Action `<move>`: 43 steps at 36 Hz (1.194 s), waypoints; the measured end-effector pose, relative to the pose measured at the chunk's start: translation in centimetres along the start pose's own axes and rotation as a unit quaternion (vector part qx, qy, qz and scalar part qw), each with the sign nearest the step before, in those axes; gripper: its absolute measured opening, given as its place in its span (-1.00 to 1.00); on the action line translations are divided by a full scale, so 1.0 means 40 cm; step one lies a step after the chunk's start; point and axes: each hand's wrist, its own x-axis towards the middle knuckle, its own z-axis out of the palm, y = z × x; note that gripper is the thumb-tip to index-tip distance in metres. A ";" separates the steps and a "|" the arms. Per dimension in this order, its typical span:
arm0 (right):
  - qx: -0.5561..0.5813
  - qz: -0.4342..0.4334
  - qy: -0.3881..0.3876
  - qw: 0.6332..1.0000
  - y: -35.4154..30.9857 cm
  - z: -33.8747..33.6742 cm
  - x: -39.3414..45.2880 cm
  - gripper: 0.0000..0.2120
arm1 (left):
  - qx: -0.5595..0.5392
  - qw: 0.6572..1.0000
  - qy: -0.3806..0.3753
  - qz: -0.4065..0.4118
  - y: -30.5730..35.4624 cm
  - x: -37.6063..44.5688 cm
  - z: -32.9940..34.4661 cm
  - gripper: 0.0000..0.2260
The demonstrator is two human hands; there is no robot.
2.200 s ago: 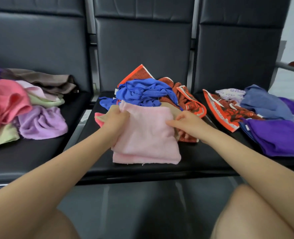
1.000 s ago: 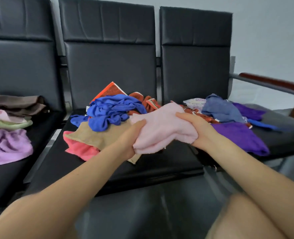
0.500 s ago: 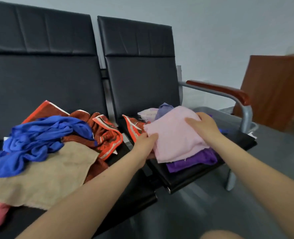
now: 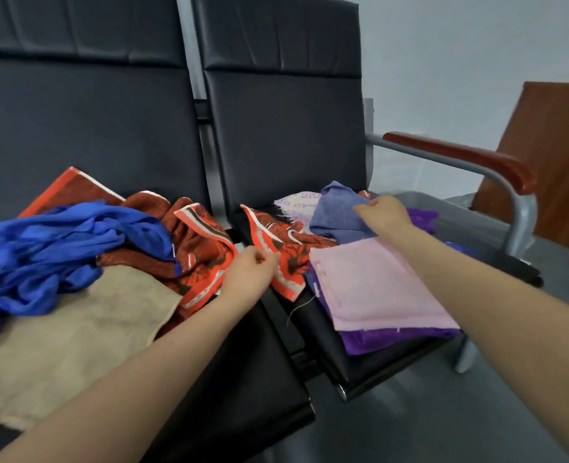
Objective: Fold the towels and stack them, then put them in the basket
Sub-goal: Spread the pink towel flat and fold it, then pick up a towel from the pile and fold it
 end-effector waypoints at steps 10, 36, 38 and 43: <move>0.087 0.071 -0.020 0.993 0.085 0.126 0.071 -0.66 | 0.226 0.972 0.064 0.022 -0.057 0.061 0.036 -0.72; 0.785 -0.019 -0.124 0.606 -0.487 -0.320 -0.116 -0.74 | -0.204 0.972 0.091 0.075 0.232 0.013 -0.359 -0.88; 0.771 -0.028 -0.140 0.620 -0.531 -0.337 -0.175 -0.75 | -0.182 0.971 0.106 0.110 0.262 -0.013 -0.419 -0.72; 0.740 -0.039 -0.192 0.644 -0.601 -0.307 -0.334 -0.67 | -0.152 0.971 0.081 0.167 0.287 -0.115 -0.517 -0.54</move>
